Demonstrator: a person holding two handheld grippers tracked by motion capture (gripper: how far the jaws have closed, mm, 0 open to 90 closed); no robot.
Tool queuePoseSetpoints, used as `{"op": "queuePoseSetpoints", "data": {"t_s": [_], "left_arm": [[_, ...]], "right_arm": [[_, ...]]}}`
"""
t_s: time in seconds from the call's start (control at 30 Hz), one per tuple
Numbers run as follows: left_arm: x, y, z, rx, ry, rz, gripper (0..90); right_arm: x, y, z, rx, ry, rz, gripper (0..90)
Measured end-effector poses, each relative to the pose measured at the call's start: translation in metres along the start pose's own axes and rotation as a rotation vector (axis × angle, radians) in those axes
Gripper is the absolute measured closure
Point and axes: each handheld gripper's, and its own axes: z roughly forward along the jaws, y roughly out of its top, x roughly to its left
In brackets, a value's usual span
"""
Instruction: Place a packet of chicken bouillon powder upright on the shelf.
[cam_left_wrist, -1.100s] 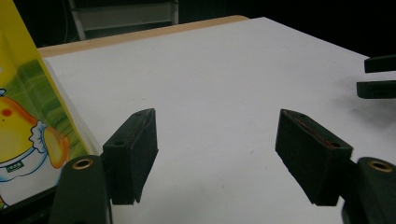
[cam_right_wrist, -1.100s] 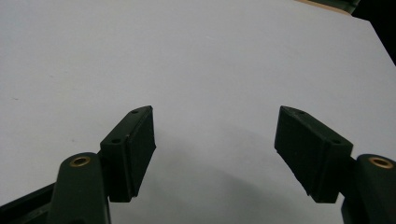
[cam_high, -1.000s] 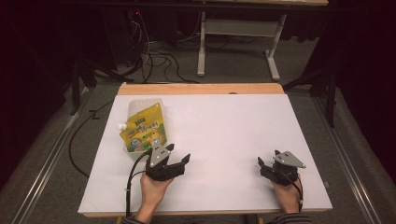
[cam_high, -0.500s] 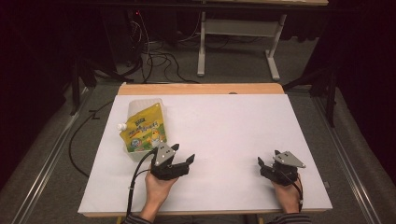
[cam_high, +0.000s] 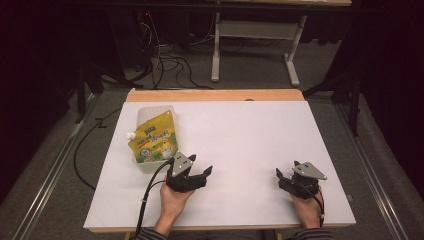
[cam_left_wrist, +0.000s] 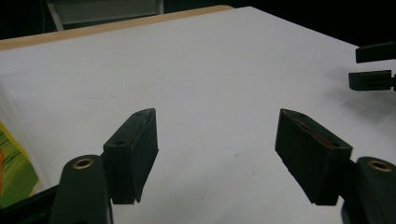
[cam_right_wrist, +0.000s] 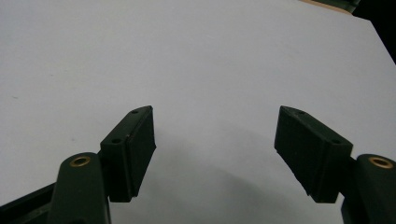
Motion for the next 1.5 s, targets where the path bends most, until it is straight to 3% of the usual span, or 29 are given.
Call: {"op": "queuePoseSetpoints", "data": {"t_s": [0.63,1.07,1.23,1.5], "left_arm": [[0.001,-0.007,0.021,0.027,0.004,-0.015,30.4],[0.002,-0.013,0.030,0.022,0.034,-0.024,30.5],[-0.001,-0.018,0.036,0.048,0.050,0.004,30.6],[-0.002,-0.022,0.034,0.007,0.073,-0.005,31.1]], "right_arm": [[0.000,0.000,0.000,-0.003,0.001,0.000,29.3],[0.000,0.000,0.000,-0.004,0.002,0.000,29.3],[0.000,0.000,0.000,-0.003,0.001,0.001,29.3],[0.000,0.000,0.000,-0.001,0.002,0.000,29.3]]}}
